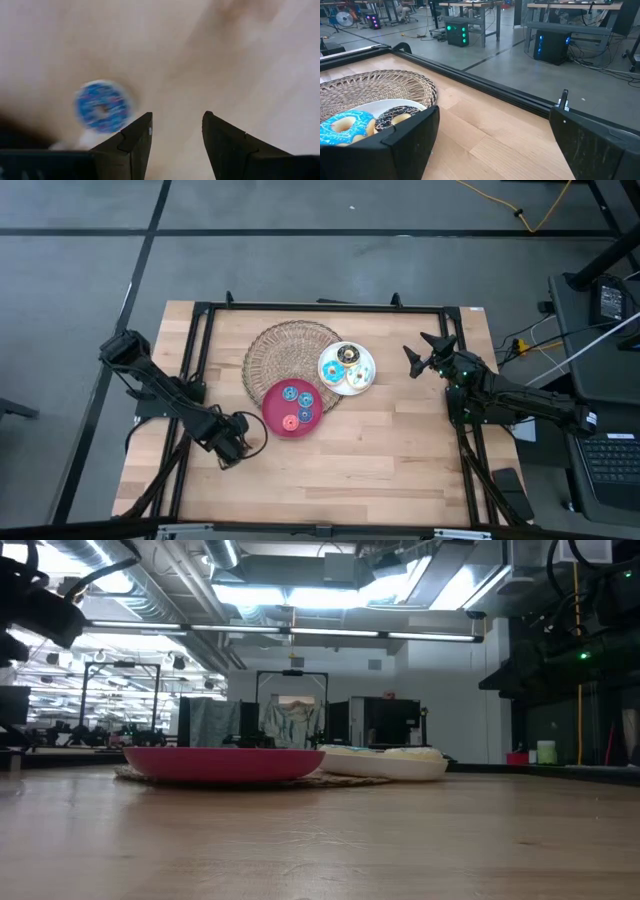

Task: Pick & Place donuts
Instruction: Put the blue donut on the pink plate

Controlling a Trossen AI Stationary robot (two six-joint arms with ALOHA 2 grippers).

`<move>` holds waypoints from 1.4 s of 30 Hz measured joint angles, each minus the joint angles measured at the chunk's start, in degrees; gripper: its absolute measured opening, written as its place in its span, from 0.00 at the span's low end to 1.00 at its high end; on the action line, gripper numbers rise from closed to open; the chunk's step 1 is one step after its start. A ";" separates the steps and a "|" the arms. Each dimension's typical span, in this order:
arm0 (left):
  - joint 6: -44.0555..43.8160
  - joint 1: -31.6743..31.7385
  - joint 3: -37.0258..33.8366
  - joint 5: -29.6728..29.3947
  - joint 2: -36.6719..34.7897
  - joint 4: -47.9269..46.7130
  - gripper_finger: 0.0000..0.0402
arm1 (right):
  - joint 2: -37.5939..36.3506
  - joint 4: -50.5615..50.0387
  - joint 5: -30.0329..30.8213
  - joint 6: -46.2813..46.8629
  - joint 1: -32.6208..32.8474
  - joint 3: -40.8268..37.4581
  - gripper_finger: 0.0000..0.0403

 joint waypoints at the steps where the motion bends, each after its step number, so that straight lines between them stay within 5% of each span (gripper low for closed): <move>1: 0.70 -0.01 -0.01 -0.26 -0.61 -1.89 0.41 | 0.00 -0.02 0.02 0.00 0.00 0.00 0.93; 8: 3.81 -2.11 -0.02 -3.22 -2.61 -11.59 0.40 | -0.01 0.00 0.00 0.00 0.02 0.00 0.93; 42: 4.30 -6.94 -0.06 -9.09 8.06 -7.31 0.40 | 0.00 0.00 0.02 0.00 0.02 0.00 0.93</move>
